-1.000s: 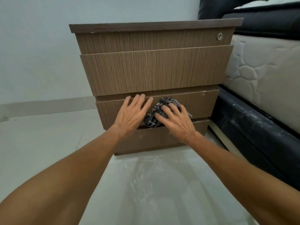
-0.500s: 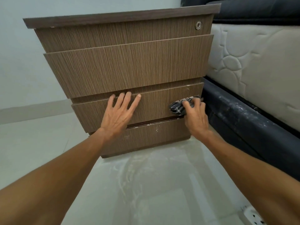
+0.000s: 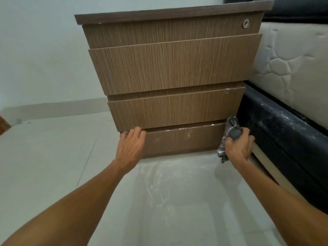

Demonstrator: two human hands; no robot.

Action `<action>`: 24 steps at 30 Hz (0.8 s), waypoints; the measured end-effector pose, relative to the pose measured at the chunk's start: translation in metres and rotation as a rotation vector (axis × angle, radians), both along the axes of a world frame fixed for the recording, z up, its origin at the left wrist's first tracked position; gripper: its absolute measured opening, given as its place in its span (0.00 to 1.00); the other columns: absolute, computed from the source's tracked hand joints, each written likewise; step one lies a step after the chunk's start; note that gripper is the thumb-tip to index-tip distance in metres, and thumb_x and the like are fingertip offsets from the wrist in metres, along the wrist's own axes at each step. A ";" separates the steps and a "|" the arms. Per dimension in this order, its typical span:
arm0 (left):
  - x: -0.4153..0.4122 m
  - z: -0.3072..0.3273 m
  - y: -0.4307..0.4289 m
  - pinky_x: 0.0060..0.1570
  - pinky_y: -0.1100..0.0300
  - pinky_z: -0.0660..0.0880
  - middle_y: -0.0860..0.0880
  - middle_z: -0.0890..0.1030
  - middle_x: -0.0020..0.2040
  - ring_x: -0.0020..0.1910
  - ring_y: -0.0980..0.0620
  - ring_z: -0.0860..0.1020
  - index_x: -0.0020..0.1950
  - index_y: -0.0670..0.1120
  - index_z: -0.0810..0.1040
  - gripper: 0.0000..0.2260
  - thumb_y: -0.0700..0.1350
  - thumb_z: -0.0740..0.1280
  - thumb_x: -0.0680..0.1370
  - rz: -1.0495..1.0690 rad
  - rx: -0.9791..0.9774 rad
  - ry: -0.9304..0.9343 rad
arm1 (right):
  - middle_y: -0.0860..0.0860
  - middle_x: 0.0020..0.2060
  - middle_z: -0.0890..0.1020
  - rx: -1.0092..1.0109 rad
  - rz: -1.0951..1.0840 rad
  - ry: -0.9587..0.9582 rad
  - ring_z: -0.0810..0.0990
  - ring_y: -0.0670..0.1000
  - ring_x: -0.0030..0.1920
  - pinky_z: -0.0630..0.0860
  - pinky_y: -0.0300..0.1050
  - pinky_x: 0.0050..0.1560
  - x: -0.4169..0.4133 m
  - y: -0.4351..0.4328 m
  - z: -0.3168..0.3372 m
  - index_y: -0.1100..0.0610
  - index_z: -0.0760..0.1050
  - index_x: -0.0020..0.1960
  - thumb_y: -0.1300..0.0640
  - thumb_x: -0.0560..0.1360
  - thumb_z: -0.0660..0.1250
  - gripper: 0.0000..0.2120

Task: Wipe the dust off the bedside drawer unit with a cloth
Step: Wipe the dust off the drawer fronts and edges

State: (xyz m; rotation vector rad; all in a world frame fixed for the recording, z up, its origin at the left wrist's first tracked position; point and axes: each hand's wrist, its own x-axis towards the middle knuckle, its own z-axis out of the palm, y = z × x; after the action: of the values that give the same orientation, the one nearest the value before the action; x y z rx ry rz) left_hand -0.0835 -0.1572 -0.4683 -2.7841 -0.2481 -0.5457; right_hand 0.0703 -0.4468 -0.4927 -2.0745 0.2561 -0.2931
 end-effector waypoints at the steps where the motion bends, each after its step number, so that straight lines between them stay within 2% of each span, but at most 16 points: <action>1: -0.004 -0.004 0.006 0.45 0.53 0.72 0.45 0.75 0.49 0.45 0.46 0.75 0.54 0.43 0.74 0.20 0.31 0.73 0.65 0.062 -0.046 0.026 | 0.58 0.64 0.66 -0.017 0.026 -0.016 0.76 0.61 0.53 0.80 0.61 0.50 -0.005 0.004 -0.003 0.50 0.64 0.64 0.62 0.72 0.70 0.24; 3: -0.008 -0.008 0.016 0.46 0.54 0.73 0.46 0.75 0.52 0.48 0.46 0.75 0.57 0.44 0.72 0.21 0.33 0.72 0.67 0.162 -0.113 0.061 | 0.58 0.63 0.66 -0.071 0.084 -0.058 0.76 0.61 0.53 0.79 0.62 0.51 -0.013 0.013 -0.008 0.50 0.64 0.65 0.62 0.72 0.69 0.25; 6: -0.007 -0.010 0.025 0.54 0.51 0.72 0.46 0.73 0.61 0.60 0.46 0.72 0.67 0.43 0.67 0.26 0.36 0.69 0.71 0.189 -0.171 0.097 | 0.56 0.58 0.68 -0.129 0.167 -0.110 0.73 0.54 0.48 0.79 0.57 0.52 -0.024 0.029 -0.012 0.51 0.66 0.66 0.63 0.73 0.69 0.25; 9: -0.006 -0.010 0.029 0.56 0.50 0.71 0.46 0.72 0.63 0.64 0.46 0.69 0.68 0.43 0.66 0.24 0.37 0.67 0.72 0.198 -0.221 0.103 | 0.53 0.55 0.67 -0.190 0.270 -0.166 0.73 0.53 0.46 0.79 0.55 0.51 -0.038 0.049 -0.010 0.50 0.66 0.65 0.62 0.72 0.69 0.25; 12: -0.006 -0.011 0.031 0.55 0.50 0.72 0.46 0.72 0.62 0.63 0.46 0.70 0.65 0.43 0.68 0.22 0.36 0.66 0.73 0.207 -0.285 0.080 | 0.51 0.52 0.66 -0.254 0.387 -0.233 0.75 0.55 0.48 0.79 0.56 0.51 -0.050 0.069 -0.008 0.50 0.67 0.65 0.62 0.72 0.69 0.24; 17: -0.008 -0.009 0.031 0.53 0.51 0.72 0.45 0.73 0.60 0.60 0.45 0.72 0.62 0.43 0.69 0.21 0.37 0.70 0.71 0.185 -0.365 0.052 | 0.54 0.55 0.69 -0.285 0.512 -0.311 0.75 0.57 0.51 0.79 0.57 0.50 -0.067 0.102 0.003 0.52 0.67 0.66 0.61 0.73 0.68 0.23; 21: -0.020 -0.016 0.030 0.50 0.54 0.71 0.47 0.74 0.59 0.58 0.47 0.73 0.61 0.45 0.70 0.22 0.39 0.72 0.70 0.155 -0.357 0.009 | 0.53 0.54 0.69 -0.298 0.577 -0.390 0.75 0.56 0.50 0.79 0.56 0.48 -0.079 0.125 0.015 0.52 0.68 0.66 0.61 0.73 0.67 0.23; 24: -0.027 -0.018 0.030 0.51 0.54 0.71 0.47 0.74 0.58 0.57 0.47 0.73 0.62 0.46 0.70 0.23 0.40 0.73 0.70 0.141 -0.350 -0.004 | 0.54 0.54 0.69 -0.304 0.595 -0.424 0.75 0.56 0.49 0.79 0.55 0.47 -0.088 0.140 0.025 0.52 0.68 0.66 0.61 0.72 0.68 0.23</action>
State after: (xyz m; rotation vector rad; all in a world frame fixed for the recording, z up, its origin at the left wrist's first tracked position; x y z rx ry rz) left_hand -0.1104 -0.1277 -0.4860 -3.0664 -0.5880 -0.5158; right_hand -0.0178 -0.3072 -0.4678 -2.2104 -0.6881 -0.4098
